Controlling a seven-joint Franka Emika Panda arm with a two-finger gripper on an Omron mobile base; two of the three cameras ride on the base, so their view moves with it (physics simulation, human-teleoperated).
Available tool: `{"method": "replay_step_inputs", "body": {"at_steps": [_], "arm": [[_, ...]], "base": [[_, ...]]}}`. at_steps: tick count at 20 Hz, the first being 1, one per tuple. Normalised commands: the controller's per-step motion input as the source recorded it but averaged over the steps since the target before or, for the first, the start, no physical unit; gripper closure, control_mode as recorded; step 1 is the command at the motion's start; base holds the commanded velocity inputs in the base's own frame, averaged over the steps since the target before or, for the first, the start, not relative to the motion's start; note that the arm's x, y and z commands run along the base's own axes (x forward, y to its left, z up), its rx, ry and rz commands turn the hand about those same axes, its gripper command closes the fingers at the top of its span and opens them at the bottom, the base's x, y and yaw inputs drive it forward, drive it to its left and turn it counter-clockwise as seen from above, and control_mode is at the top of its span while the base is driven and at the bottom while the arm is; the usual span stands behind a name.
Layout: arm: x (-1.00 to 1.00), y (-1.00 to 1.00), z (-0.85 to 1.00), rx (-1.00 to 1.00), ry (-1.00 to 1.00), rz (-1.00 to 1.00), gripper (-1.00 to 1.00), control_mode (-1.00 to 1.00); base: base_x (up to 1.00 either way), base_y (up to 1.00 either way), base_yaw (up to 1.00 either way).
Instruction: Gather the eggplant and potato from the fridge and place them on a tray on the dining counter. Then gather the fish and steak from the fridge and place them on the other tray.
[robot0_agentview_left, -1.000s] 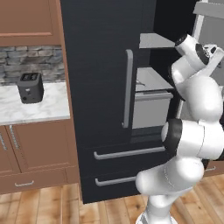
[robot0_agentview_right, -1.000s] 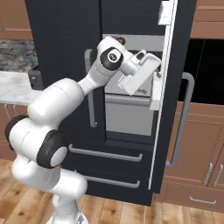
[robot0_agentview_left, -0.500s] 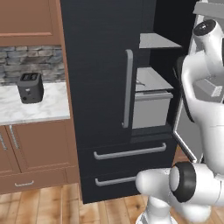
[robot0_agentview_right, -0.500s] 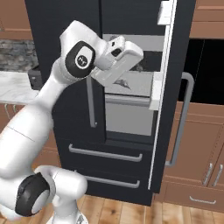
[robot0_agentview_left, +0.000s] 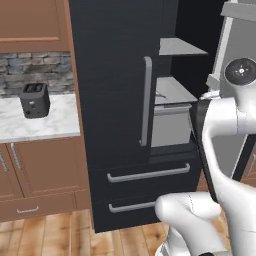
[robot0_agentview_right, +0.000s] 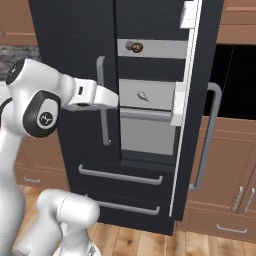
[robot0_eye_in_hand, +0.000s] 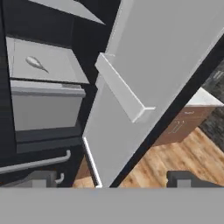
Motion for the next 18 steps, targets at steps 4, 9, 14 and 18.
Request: {"method": "replay_step_inputs", "body": {"at_steps": [4,9,14,18], "arm": [[-0.09,0.97,-0.22,0.30,-0.10,0.16,-1.00,-1.00],[0.00,0.85,-0.05,0.27,0.00,0.29,-1.00,-1.00],[0.27,0.34,-0.04,0.13,-0.07,0.18,-1.00,-1.00],[0.66,0.00,-0.04,0.05,-0.07,0.02,-1.00,-1.00]], "base": [[0.00,0.00,0.00],[0.00,0.00,0.00],[0.00,0.00,0.00],[0.00,0.00,0.00]]}}
